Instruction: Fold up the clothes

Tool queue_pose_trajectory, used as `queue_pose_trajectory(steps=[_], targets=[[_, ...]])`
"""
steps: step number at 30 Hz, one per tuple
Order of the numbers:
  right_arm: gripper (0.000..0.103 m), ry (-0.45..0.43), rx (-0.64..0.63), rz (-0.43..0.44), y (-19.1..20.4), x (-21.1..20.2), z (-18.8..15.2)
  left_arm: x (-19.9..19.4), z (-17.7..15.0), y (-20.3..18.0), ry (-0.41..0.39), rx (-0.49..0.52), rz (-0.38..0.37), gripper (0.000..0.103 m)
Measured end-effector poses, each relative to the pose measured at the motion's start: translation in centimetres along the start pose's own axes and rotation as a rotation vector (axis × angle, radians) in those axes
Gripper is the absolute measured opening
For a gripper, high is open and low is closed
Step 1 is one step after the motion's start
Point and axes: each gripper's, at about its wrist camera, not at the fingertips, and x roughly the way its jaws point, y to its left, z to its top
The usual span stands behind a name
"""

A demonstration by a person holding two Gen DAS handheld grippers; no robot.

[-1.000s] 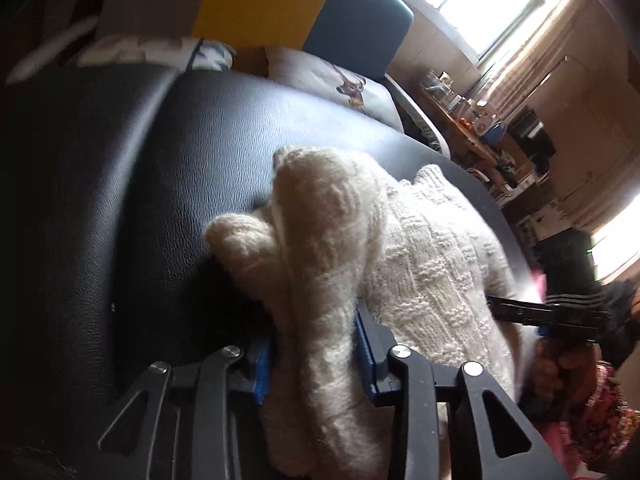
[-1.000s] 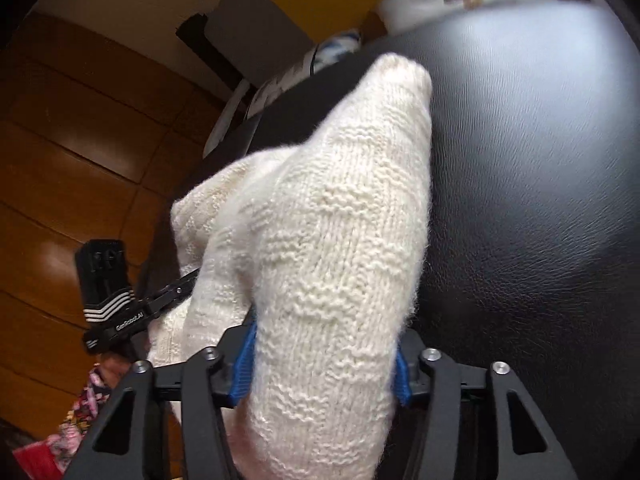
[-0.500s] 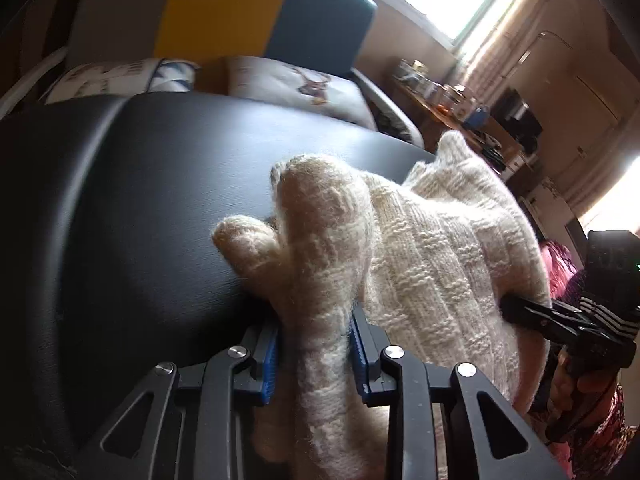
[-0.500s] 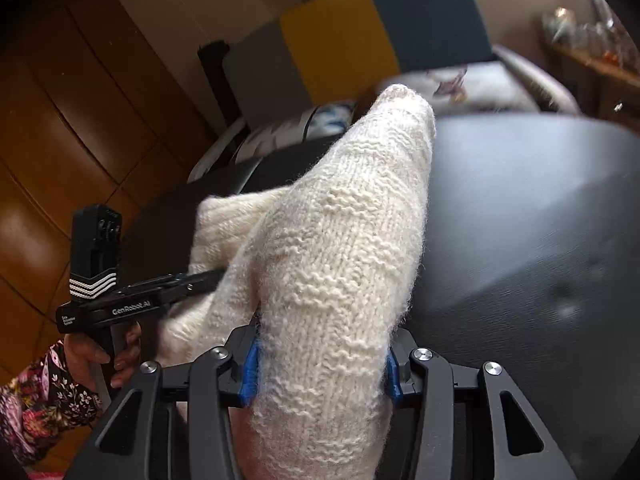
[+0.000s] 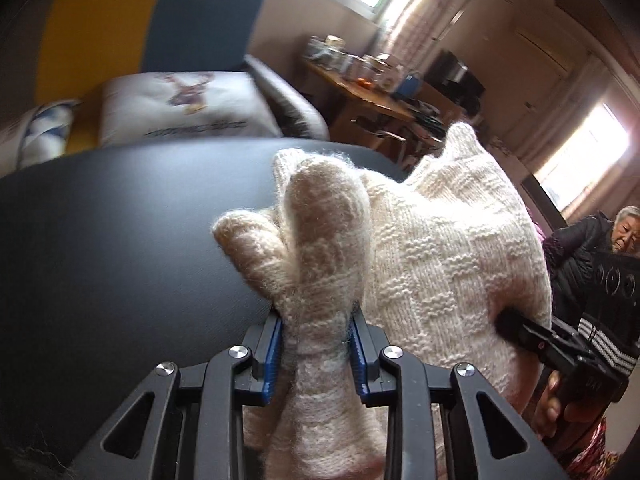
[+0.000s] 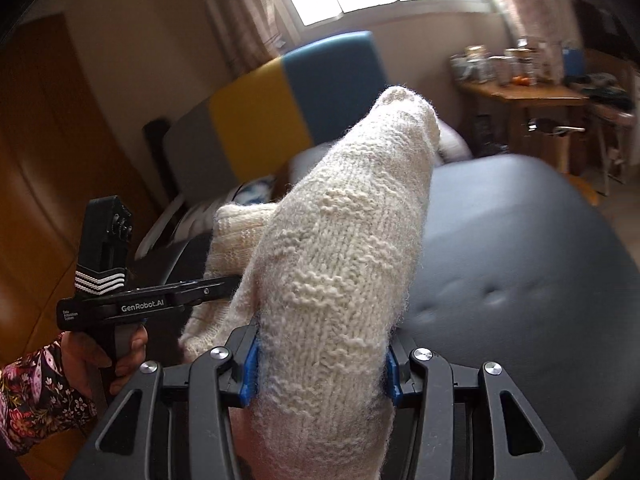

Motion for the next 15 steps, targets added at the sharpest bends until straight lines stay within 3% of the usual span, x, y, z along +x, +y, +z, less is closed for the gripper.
queue_pose_trajectory(steps=[7,15], targets=[[0.048,-0.091,0.153,-0.058,-7.5,-0.7,1.3,7.6,5.8,-5.9,0.03,0.07,-0.034,0.028],[0.048,-0.041,0.374,-0.067,-15.6,2.2,0.2,15.6,8.2,-8.2,0.104,0.072,0.023,0.028]])
